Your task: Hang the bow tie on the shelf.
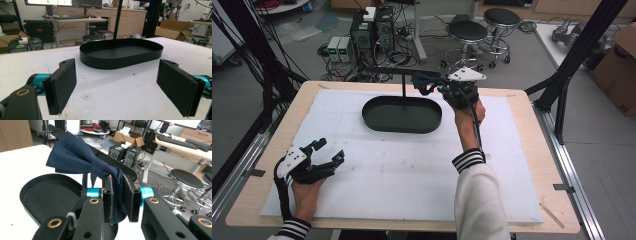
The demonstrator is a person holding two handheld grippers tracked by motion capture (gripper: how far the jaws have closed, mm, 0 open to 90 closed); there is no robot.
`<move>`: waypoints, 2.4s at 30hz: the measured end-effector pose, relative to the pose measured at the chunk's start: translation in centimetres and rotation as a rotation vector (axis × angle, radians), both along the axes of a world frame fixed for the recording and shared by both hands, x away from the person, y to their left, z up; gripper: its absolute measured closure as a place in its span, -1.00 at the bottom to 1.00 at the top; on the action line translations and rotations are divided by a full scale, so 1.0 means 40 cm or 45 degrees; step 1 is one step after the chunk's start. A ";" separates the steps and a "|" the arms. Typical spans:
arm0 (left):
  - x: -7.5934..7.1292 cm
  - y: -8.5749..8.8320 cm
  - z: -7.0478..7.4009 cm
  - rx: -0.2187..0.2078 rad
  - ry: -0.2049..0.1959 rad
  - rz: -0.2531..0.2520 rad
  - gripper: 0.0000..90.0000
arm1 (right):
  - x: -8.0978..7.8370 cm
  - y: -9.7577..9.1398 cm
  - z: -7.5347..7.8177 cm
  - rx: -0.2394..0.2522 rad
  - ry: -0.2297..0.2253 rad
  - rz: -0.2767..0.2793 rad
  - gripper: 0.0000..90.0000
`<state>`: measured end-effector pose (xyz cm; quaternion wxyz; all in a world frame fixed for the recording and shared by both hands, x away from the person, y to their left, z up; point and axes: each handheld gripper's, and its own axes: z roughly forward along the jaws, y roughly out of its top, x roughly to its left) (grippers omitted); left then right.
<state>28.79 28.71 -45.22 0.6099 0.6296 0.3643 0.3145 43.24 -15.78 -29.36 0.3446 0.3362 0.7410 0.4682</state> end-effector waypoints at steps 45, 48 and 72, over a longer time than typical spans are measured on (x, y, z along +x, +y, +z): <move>0.000 0.001 0.000 -0.011 0.000 -0.003 -0.63 | 0.105 0.064 -0.019 0.031 0.065 -0.177 0.69; 0.000 0.001 0.000 -0.011 0.000 -0.002 -0.63 | 0.102 0.066 -0.018 -0.003 0.061 -0.182 0.67; 0.000 0.000 0.000 -0.002 -0.006 -0.004 -0.63 | 0.079 0.033 -0.021 0.005 0.020 -0.214 0.13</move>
